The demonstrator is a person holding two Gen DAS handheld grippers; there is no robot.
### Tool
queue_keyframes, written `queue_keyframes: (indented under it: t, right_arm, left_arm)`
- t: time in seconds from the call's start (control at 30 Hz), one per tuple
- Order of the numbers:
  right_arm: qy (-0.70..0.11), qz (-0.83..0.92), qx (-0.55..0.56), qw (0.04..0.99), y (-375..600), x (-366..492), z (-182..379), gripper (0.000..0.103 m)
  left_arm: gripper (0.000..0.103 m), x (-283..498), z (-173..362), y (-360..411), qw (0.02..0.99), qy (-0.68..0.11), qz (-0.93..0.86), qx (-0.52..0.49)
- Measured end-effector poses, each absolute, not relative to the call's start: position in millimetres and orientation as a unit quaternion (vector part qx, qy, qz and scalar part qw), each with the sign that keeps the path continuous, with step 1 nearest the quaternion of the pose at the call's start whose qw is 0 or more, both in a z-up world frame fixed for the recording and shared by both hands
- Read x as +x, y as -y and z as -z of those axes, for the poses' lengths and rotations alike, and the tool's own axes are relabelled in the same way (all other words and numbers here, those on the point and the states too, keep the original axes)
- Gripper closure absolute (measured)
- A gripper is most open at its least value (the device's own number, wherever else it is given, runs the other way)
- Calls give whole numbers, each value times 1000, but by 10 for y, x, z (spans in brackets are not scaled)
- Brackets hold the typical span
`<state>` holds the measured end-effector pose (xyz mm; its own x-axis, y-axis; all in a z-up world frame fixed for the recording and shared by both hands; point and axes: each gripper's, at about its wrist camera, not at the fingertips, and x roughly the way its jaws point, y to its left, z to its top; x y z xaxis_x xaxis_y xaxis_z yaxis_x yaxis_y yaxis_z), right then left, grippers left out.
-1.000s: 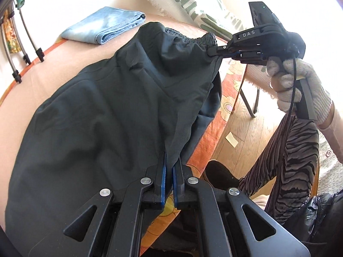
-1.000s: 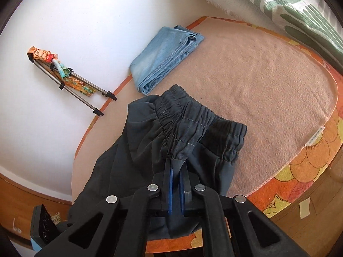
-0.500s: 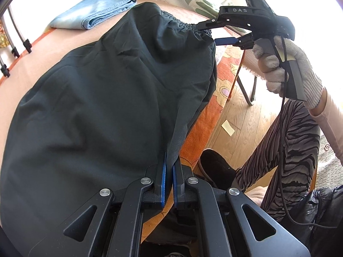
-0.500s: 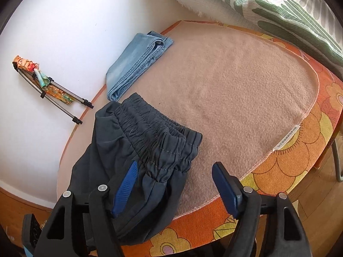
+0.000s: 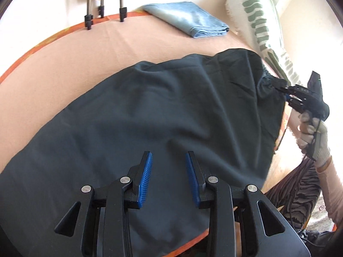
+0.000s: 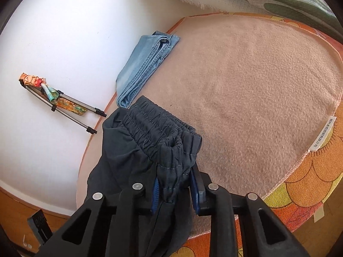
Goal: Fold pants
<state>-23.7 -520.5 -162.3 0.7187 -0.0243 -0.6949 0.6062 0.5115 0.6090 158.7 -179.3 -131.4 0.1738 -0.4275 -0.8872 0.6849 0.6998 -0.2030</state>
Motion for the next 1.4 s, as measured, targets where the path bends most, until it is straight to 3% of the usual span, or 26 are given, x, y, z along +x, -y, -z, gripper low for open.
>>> queue_keyframes:
  t: [0.2,0.4,0.53,0.6,0.73,1.0,1.2,1.27,1.33,1.4]
  right_arm:
    - [-289,319,295,853,4773,-522,986,83]
    - [-379,304,356,798,4944,-642,1382,66]
    - [-362,321,309,819,4974,-793,1104,58]
    - [-353,310,286,835,5034,-783,904,48]
    - [-374,242,264,856,5309,-496,674,46]
    - [-437,143,277,844,5956,211,1238,42]
    - [-439,46,298,846,5943,438,1612,37]
    - [-440,24,308,843,5905,472,1681,39]
    - [-435,19,300,848,5862,464,1669,49]
    - [-429,4,301,851,5819,424,1616,67]
  left_arm:
    - [72,1754,1477,1762,761,-530,349,132]
    - [72,1752,1552,1814,754,-532,357,143]
    - [72,1720,1591,1851,749,-535,357,158]
    - [72,1731,1605,1881,748,-536,357,161]
    - [72,1758,1561,1922,754,-528,357,159]
    - [72,1959,1397,2004,778,-505,344,147]
    - [72,2126,1542,2068,779,-511,331,150]
    - [72,2186,1569,2068,780,-514,329,137]
    - [72,2230,1523,2059,786,-509,329,124]
    - [72,2287,1435,2079,793,-498,333,113]
